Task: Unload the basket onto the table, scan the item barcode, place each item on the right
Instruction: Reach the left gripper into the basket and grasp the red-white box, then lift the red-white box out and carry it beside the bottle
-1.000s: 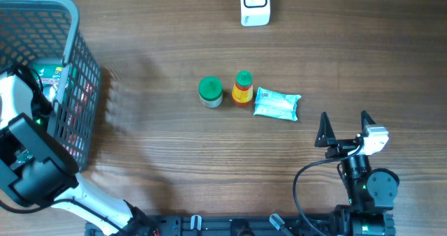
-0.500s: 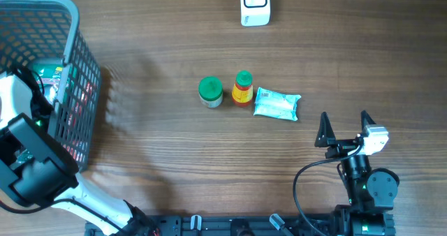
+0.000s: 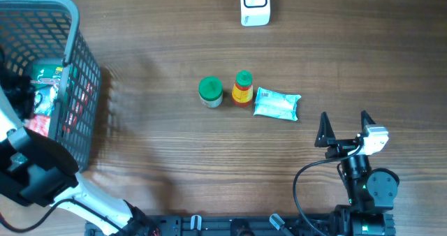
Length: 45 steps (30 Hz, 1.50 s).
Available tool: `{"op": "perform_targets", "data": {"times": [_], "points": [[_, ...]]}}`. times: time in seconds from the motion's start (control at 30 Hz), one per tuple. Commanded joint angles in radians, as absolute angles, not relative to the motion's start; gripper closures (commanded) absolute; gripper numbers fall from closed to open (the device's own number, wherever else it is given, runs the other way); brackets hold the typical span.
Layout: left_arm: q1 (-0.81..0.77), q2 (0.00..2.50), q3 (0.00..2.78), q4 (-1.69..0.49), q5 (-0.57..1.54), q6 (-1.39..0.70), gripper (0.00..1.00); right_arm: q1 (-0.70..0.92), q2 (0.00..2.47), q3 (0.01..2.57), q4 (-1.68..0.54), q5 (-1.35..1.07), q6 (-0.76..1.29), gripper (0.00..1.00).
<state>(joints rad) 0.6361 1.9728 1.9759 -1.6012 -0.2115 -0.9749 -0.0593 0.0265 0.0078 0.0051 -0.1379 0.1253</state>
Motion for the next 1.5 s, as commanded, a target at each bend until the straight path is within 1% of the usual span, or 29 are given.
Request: {"op": "perform_targets", "data": {"times": [0.0, 0.17, 0.43, 0.6, 0.7, 0.87, 1.07, 1.33, 1.47], "points": [[0.636, 1.969, 2.126, -1.652, -0.228, -0.980, 0.96, -0.054, 0.029, 0.006, 0.009, -0.144, 0.107, 0.00], [0.636, 1.929, 2.245, -1.684, -0.216, -0.966, 0.96, -0.054, 0.029, 0.006, 0.009, -0.144, 0.108, 0.00], [0.629, 1.765, 2.260, -1.684, -0.168, -0.966, 0.96, -0.054, 0.029, 0.006, 0.009, -0.144, 0.107, 0.00], [0.573, 1.660, 2.260, -1.664, -0.157, -0.974, 0.96, -0.054, 0.029, 0.006, 0.009, -0.144, 0.107, 0.00], [0.514, 1.612, 2.260, -1.646, -0.157, -0.974, 0.96, -0.054, 0.029, 0.006, 0.009, -0.144, 0.108, 0.01], [0.349, 1.564, 2.260, -1.641, -0.158, -0.977, 0.96, -0.054, 0.029, 0.006, 0.009, -0.144, 0.107, 0.00], [0.141, 1.576, 2.257, -1.679, -0.158, -0.982, 0.96, -0.054, 0.029, 0.006, 0.009, -0.144, 0.107, 0.01], [-0.050, 1.594, 2.194, -1.684, -0.161, -1.097, 0.96, -0.054, 0.029, 0.006, 0.009, -0.144, 0.108, 0.00], [-0.118, 1.594, 2.098, -1.684, -0.208, -1.206, 0.96, -0.054, 0.029, 0.006, 0.008, -0.144, 0.107, 0.00]]}}
